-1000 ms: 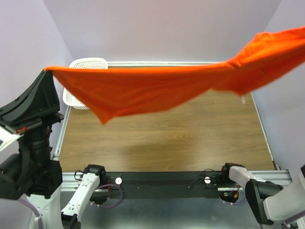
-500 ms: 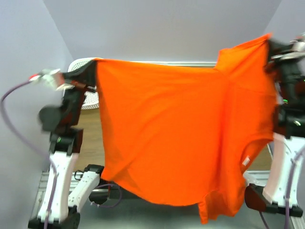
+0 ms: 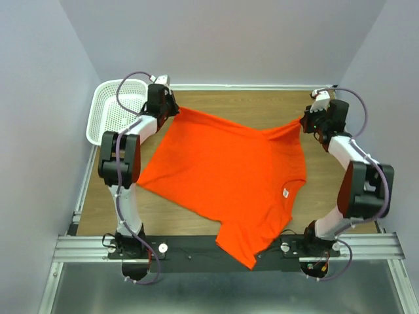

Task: Fold and stack the t-shirts
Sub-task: Flatten the tshirt out, then fold the tshirt

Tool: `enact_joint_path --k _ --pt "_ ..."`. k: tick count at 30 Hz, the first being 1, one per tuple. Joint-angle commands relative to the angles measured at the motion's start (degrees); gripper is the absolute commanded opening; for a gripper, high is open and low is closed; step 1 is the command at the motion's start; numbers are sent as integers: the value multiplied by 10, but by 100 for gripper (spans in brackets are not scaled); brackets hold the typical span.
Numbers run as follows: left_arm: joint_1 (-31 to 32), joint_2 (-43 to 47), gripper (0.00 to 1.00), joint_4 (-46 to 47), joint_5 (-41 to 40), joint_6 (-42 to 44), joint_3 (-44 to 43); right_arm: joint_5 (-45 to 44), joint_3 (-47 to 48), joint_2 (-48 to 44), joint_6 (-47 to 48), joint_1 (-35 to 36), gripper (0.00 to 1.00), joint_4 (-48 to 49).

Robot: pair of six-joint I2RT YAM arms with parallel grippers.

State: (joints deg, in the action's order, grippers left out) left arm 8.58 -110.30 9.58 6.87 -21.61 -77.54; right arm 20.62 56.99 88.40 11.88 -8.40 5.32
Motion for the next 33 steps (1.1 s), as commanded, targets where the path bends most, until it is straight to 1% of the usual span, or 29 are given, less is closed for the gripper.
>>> enact_joint_path --k 1,2,4,6,10,12,16,22,25,28,31,33 --pt "6 -105 0 -87 -48 22 -129 -15 58 93 -7 3 0 72" --pt "6 -129 0 -93 -58 24 -159 -25 89 113 -13 4 0 70" --pt "6 -144 0 -95 -64 24 -181 -44 117 160 -17 5 0 69" --pt "6 -162 0 -121 -101 23 -217 -57 151 182 -23 5 1 69" --pt "3 -193 0 -149 -97 27 -277 -49 195 229 -46 8 1 65" --pt "2 -216 0 -170 -90 32 -314 -49 208 237 -60 8 1 65" --pt "-2 -236 0 -174 -82 36 -348 -28 222 227 -82 8 1 66" --pt "-6 -272 0 -190 -64 46 -411 13 203 180 -108 8 1 66" --pt "-6 -287 0 -199 -49 45 -432 23 200 173 -115 11 1 65" --pt "-8 -289 0 -197 -53 40 -434 19 218 183 -114 18 1 65" --pt "-11 -289 0 -200 -64 36 -436 -2 259 216 -109 33 1 57" --pt "-15 -289 0 -199 -64 31 -434 -32 299 263 -105 47 1 51"
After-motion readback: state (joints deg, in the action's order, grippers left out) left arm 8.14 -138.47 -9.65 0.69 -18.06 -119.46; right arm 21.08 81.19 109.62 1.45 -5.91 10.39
